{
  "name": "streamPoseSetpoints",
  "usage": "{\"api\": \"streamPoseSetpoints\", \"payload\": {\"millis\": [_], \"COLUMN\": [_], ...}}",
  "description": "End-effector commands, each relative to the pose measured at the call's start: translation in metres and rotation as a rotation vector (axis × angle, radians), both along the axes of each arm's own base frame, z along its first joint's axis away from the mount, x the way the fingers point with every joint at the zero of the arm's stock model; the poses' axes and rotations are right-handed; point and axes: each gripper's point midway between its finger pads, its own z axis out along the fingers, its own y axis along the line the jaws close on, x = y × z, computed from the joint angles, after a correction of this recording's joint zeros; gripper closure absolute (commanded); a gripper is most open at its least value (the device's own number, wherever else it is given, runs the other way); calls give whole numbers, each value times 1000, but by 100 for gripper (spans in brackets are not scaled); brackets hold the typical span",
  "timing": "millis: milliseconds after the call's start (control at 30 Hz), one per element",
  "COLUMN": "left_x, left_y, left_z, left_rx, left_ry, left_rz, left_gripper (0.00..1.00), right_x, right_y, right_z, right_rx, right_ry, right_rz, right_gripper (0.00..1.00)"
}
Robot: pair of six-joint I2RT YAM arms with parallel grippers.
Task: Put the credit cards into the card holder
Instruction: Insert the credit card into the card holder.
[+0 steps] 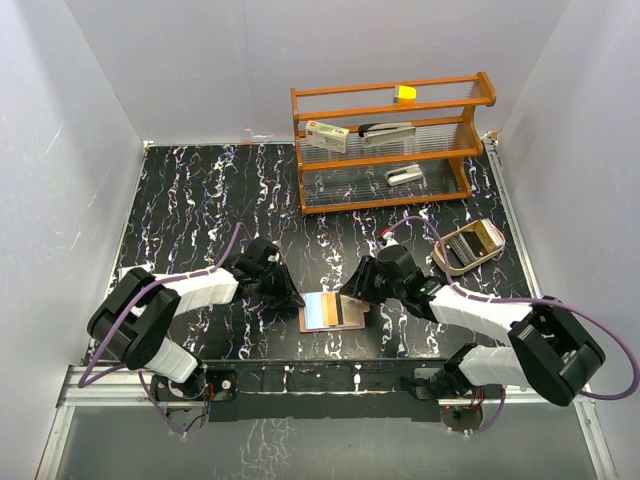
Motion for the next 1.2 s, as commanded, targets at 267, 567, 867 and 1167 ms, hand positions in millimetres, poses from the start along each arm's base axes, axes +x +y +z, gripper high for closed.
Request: {"api": "streamPoseSetpoints", "payload": {"millis": [267,567,867,1167], "left_x": [-6,-6,-3,-1], "left_y": [-2,-3,-4,-7], "left_z": [2,3,4,11], "left_rx": [-14,-17,-19,-34], "left_ry": [11,10,8,-7], "left_rz": [-6,-9,-5,7], "left_gripper": [93,93,93,92], "right_x": [-6,-8,-13,-17], "right_y": [24,45,65,72], "right_z": [-10,-3,6,15], "right_rx": [-27,24,103,163], "right_ry": [-5,-25,-21,-20], "right_rz": [46,78,107,91], "right_gripper": [65,65,67,68]}}
